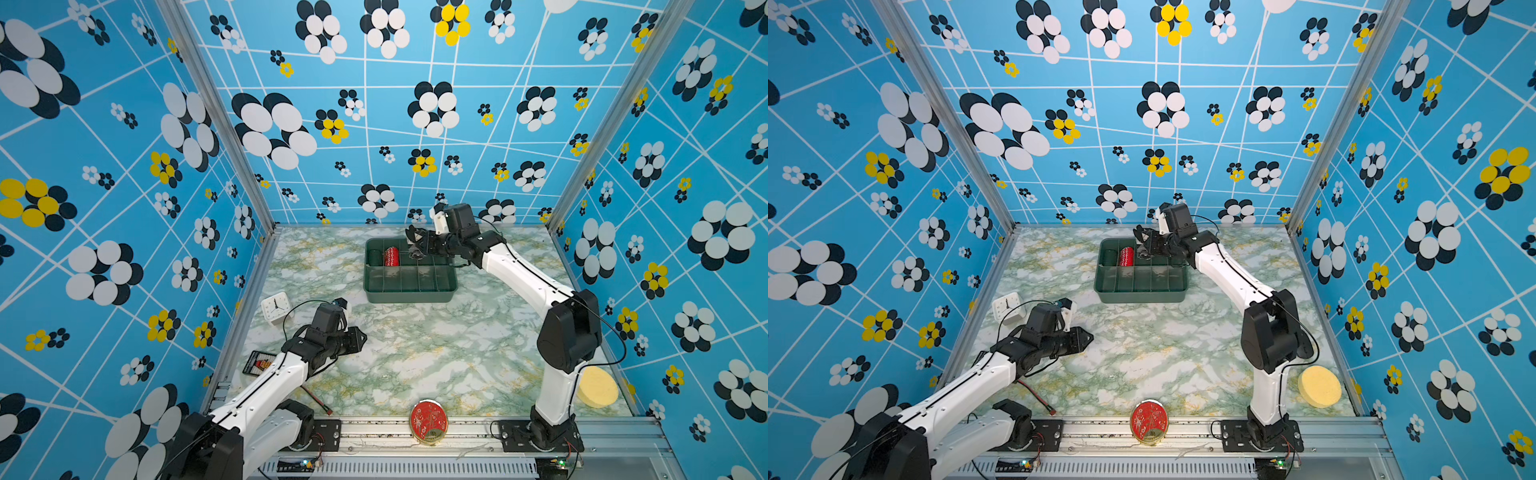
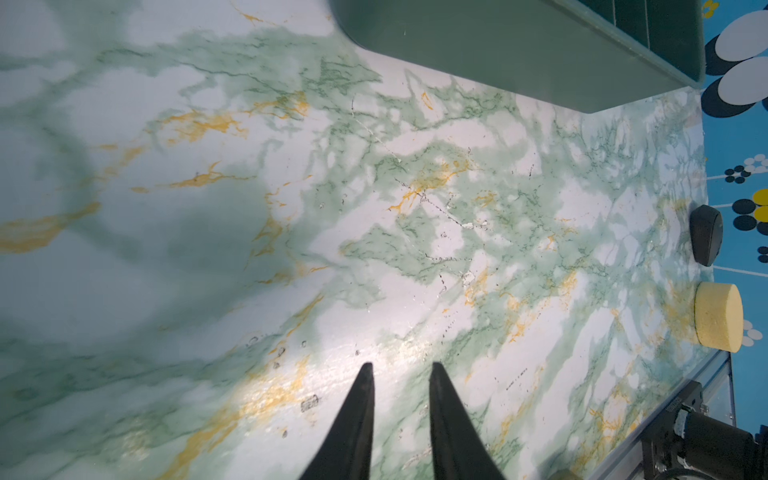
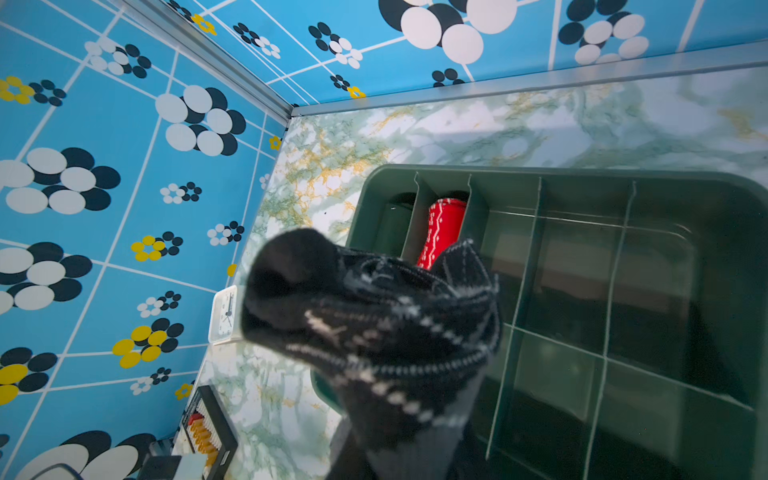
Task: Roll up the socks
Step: 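Lift the sock roll with the right gripper and carry it over the green tray, then lower the sock roll with the right gripper into an empty tray compartment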
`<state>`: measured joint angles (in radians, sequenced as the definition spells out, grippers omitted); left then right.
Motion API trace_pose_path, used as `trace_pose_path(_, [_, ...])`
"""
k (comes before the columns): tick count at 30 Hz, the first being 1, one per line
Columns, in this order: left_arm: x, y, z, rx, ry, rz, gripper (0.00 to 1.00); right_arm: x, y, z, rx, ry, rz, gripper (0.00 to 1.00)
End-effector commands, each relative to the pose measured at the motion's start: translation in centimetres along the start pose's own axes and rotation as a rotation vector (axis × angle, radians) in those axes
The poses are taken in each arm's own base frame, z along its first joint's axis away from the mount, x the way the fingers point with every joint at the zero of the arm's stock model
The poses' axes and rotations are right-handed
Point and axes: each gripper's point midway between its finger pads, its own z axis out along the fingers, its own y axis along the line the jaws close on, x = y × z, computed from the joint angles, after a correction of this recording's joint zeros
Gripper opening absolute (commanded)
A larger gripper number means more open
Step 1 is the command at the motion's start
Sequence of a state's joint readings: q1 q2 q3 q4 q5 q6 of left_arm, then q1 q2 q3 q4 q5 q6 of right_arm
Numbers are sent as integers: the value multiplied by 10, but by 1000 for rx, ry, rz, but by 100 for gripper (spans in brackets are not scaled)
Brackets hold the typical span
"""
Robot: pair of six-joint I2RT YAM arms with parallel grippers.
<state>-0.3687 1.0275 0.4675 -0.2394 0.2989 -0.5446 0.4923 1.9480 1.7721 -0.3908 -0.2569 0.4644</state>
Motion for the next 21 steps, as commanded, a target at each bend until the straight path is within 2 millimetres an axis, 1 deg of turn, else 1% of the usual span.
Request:
trace_pose_path(1, [-11, -7, -2, 25, -14, 22, 26, -8, 10, 12, -51, 19, 31, 0])
trace_pose_path(8, [-16, -3, -3, 31, -13, 11, 26, -15, 4, 48, -82, 27, 105, 0])
trace_pose_path(10, [-16, -1, -3, 32, -12, 6, 26, -18, 4, 52, -95, 20, 129, 0])
trace_pose_path(11, [-17, 0, -3, 33, -12, 4, 26, -10, -6, 67, -84, 42, 150, 0])
trace_pose_path(12, [-16, 1, -3, 32, -11, -1, 26, -8, -9, 72, -82, 44, 164, 0])
trace_pose_path(21, [-13, 8, -2, 39, -13, -21, 26, 0, -31, 104, -65, 53, 240, 0])
